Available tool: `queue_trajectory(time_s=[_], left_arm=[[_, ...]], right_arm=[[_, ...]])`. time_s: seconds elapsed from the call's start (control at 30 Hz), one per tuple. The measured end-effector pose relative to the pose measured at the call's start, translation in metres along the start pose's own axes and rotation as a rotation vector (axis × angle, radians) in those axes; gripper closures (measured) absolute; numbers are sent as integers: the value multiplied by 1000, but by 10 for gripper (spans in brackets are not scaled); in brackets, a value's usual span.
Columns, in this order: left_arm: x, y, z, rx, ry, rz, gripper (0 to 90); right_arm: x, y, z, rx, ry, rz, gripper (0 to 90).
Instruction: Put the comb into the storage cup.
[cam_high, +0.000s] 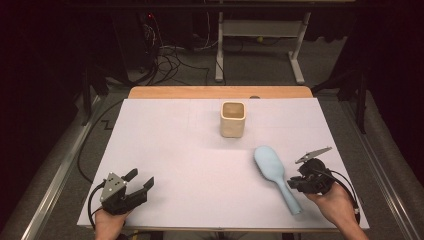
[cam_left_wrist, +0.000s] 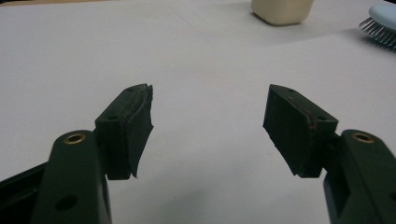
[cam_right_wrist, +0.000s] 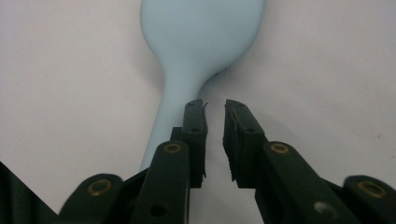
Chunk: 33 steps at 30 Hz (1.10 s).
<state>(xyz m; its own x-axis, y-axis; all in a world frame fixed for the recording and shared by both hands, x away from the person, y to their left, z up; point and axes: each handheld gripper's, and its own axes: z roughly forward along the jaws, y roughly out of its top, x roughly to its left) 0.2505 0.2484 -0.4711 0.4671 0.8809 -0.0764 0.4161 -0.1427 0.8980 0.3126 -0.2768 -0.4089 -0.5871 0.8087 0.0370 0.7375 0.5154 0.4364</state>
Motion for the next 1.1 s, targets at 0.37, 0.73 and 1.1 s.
queue_trajectory(time_s=[0.37,0.73,1.1], left_arm=[[-1,1,-2,-19,-11,-2,328],[-2,1,-1,-18,-16,2,329],[-1,2,-2,-27,-13,-1,329]], right_arm=[[14,2,-5,-56,-27,9,527],[19,10,11,-10,-15,17,530],[22,20,28,72,-39,29,540]])
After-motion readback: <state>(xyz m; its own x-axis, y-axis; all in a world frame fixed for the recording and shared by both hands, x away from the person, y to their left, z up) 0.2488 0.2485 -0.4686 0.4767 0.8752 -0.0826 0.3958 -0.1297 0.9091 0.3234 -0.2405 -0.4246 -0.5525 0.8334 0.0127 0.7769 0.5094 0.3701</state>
